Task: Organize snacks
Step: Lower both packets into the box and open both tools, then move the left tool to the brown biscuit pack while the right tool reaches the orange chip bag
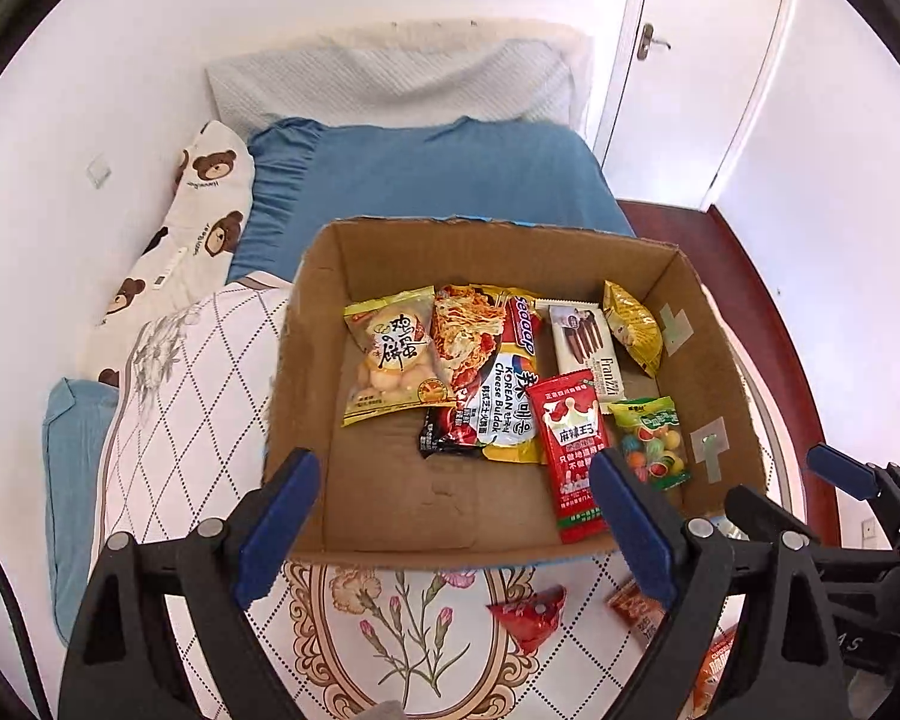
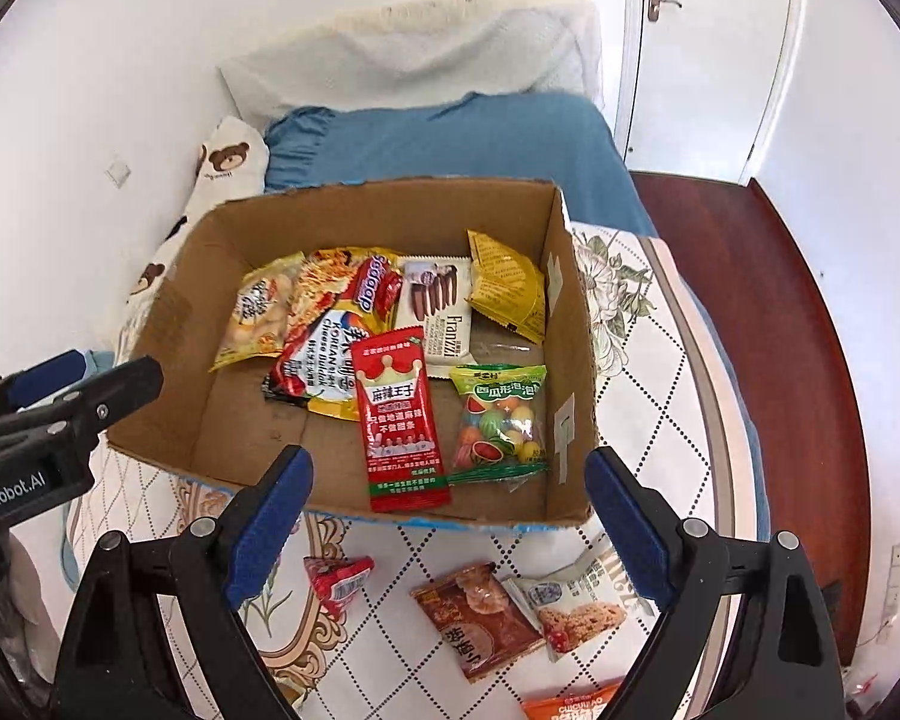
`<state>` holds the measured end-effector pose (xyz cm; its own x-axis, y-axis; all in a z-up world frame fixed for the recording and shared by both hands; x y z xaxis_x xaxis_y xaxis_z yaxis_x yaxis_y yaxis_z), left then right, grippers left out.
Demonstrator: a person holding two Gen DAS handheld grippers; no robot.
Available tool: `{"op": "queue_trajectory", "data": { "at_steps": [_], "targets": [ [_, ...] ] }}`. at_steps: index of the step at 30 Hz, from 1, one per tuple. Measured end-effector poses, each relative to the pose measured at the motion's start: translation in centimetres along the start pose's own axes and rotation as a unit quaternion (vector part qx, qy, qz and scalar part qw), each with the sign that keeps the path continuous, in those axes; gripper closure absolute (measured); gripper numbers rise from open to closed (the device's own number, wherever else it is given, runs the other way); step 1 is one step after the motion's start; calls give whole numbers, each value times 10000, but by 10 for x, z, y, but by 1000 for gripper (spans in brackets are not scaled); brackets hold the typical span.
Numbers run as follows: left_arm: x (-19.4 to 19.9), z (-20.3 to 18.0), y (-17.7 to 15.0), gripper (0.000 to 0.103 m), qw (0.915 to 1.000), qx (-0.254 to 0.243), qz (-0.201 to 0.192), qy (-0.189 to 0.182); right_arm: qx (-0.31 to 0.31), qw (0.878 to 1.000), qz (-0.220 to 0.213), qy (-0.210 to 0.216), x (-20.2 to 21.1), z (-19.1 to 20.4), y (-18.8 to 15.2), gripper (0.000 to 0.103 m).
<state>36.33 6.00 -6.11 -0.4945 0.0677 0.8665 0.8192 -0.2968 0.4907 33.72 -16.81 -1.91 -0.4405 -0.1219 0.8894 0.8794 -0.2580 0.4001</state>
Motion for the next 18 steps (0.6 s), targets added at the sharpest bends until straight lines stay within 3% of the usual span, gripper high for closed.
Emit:
{"op": "queue_trajectory", "data": {
  "at_steps": [10,18],
  "targets": [
    [73,-15,-38,11,9970,-130,-722,266,16,9972,-696,266,66,3,-32,9],
    [94,-25,-64,11,9974,-24,-710,95,-280,9944,-837,581,100,-9,-58,9]
  ]
}}
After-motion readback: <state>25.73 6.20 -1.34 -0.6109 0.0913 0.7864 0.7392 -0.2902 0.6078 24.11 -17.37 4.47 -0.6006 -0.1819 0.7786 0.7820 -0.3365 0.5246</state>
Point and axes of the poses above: each gripper's, at about its wrist camera, not at the fingertips, and x roughly against the way its jaws point, z to its left, y to its top, the point moved 1 cm from there along -x, roughly the way its jaws point, and after that the axes turned 13 degrees about -x, right-handed, at the moved point
